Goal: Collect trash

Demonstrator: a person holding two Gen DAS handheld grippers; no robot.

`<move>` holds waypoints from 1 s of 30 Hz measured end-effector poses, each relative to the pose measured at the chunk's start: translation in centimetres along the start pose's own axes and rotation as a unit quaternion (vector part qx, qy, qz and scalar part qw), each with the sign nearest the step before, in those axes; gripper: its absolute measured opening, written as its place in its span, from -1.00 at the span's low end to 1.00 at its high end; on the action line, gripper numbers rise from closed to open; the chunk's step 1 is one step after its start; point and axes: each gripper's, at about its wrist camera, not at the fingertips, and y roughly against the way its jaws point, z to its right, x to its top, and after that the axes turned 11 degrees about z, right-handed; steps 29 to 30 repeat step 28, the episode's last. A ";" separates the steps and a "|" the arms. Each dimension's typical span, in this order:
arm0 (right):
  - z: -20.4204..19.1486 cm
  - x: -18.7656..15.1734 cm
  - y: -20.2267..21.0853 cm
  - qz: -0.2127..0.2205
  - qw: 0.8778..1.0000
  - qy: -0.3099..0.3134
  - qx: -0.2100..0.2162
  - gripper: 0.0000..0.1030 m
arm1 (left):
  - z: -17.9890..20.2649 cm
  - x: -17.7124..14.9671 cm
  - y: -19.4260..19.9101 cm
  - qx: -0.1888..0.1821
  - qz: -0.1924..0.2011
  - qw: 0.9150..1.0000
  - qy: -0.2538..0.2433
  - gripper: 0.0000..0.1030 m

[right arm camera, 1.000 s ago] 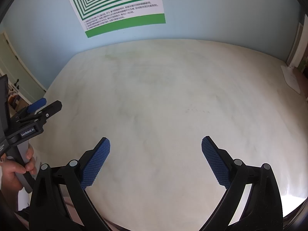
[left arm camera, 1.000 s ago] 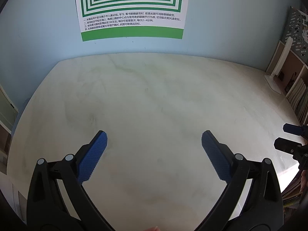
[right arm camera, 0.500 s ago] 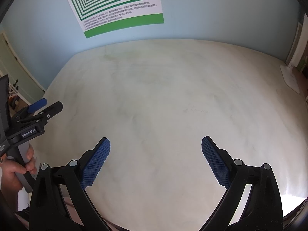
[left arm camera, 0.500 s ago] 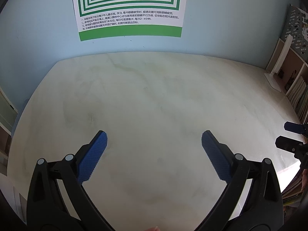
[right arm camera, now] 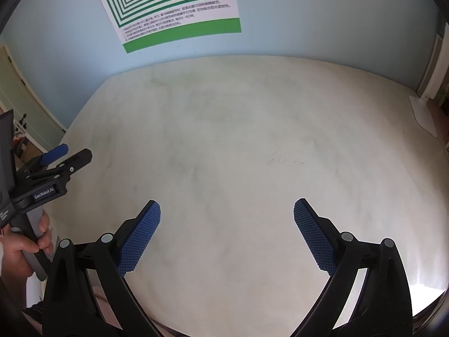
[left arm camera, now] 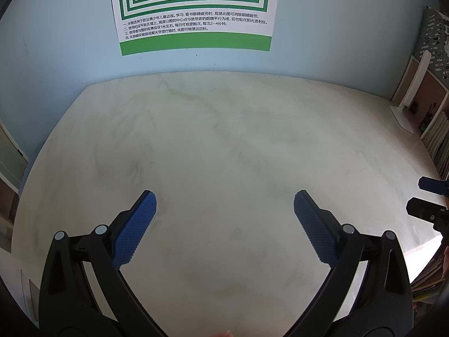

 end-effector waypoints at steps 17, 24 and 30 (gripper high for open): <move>-0.3 0.0 -0.3 -0.001 1.000 0.002 0.000 0.84 | -0.3 -0.3 -0.2 0.004 -0.001 1.000 0.001 0.87; -0.4 0.1 -0.5 -0.004 1.000 0.001 -0.001 0.85 | -0.8 -0.6 -0.9 0.010 -0.021 1.000 0.011 0.87; -0.5 0.1 -0.5 -0.005 1.000 0.002 -0.001 0.85 | -0.8 -0.6 -1.2 0.008 -0.024 1.000 0.010 0.87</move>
